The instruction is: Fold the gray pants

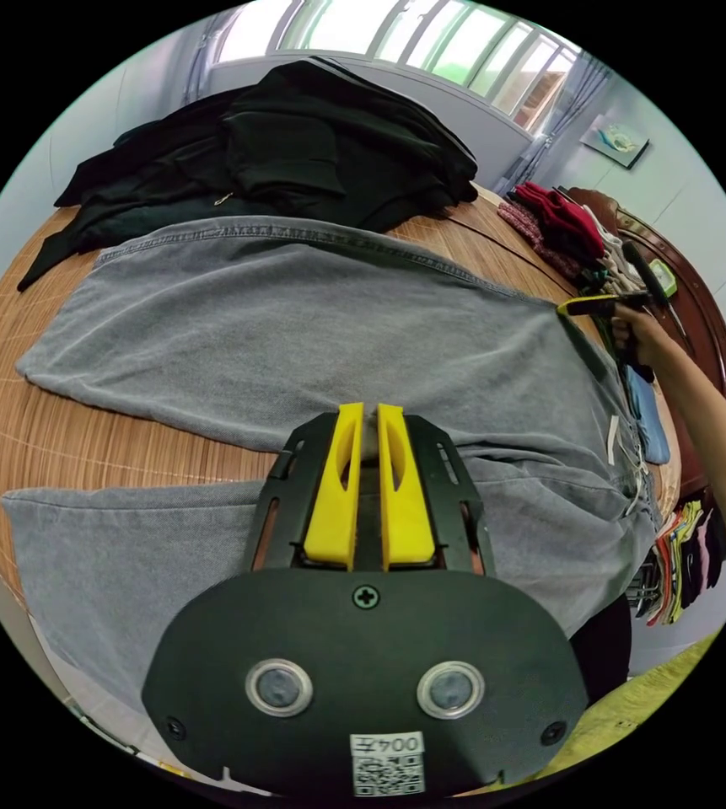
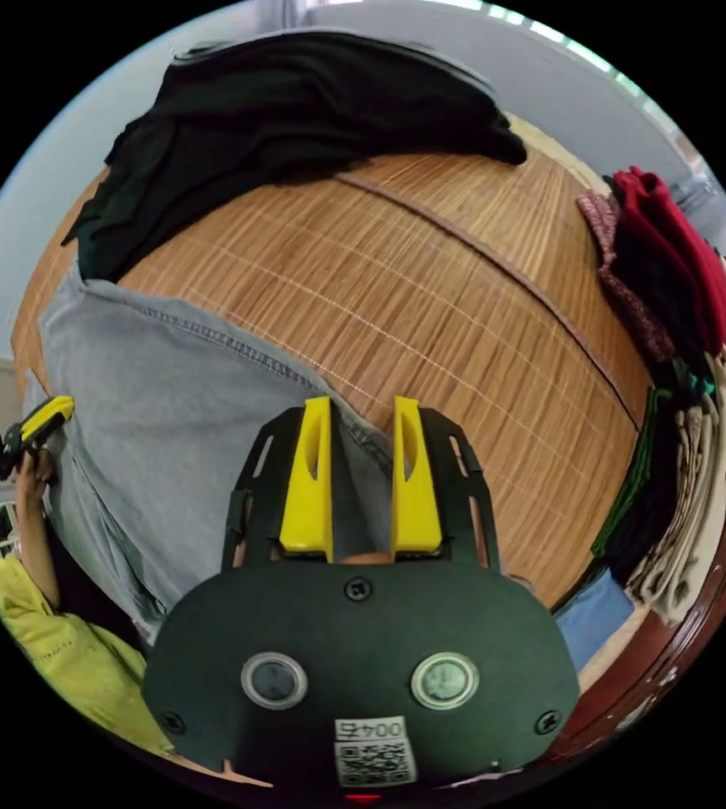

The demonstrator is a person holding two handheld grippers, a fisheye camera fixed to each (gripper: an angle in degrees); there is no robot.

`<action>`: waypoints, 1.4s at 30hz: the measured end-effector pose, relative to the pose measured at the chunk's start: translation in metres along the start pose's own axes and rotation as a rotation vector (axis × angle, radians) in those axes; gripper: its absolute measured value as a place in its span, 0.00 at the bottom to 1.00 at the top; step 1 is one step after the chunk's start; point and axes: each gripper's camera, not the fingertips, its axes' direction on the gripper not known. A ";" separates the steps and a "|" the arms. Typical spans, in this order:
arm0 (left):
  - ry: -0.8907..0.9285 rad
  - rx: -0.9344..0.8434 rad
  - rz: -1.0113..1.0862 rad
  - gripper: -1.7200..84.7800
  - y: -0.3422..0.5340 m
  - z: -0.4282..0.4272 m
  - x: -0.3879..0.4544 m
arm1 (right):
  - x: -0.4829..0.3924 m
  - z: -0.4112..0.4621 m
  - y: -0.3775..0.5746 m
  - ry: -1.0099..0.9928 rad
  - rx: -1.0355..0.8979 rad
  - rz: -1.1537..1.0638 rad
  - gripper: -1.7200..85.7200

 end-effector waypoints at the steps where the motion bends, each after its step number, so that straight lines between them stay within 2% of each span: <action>1: -0.001 0.000 0.000 0.04 0.000 -0.001 0.001 | -0.007 -0.011 0.013 0.001 0.047 0.007 0.15; 6: 0.023 -0.001 0.003 0.04 -0.002 -0.005 0.001 | -0.030 -0.027 0.087 0.125 0.107 0.056 0.16; 9: 0.034 -0.001 0.015 0.04 -0.003 -0.010 0.002 | 0.014 -0.046 0.147 0.237 0.171 0.253 0.16; 11: 0.037 0.023 0.033 0.03 -0.005 -0.020 0.008 | 0.072 -0.063 0.199 0.141 0.194 0.434 0.15; 13: 0.038 0.087 0.050 0.03 -0.007 -0.037 0.017 | 0.105 -0.068 0.236 0.053 0.205 0.521 0.14; 17: -0.062 0.206 0.092 0.02 -0.028 -0.064 0.042 | 0.126 -0.063 0.277 -0.008 0.171 0.556 0.12; 21: -0.197 0.185 0.124 0.02 -0.072 -0.043 0.051 | 0.108 -0.065 0.272 -0.016 0.242 0.500 0.08; 24: -0.327 0.071 0.092 0.02 -0.117 -0.009 0.034 | 0.081 -0.052 0.250 0.004 0.215 0.405 0.07; 26: -0.288 0.037 0.055 0.02 -0.137 0.007 0.014 | 0.065 -0.023 0.234 0.112 0.102 0.376 0.08; 28: -0.245 0.023 0.038 0.02 -0.147 0.015 0.006 | 0.066 -0.024 0.232 0.165 0.148 0.392 0.08; 35: -0.291 -0.001 0.164 0.02 -0.209 0.031 0.036 | 0.125 -0.029 0.201 0.146 0.196 0.474 0.08; 42: -0.284 -0.058 0.171 0.02 -0.245 0.022 0.051 | 0.152 -0.056 0.179 0.092 0.168 0.576 0.08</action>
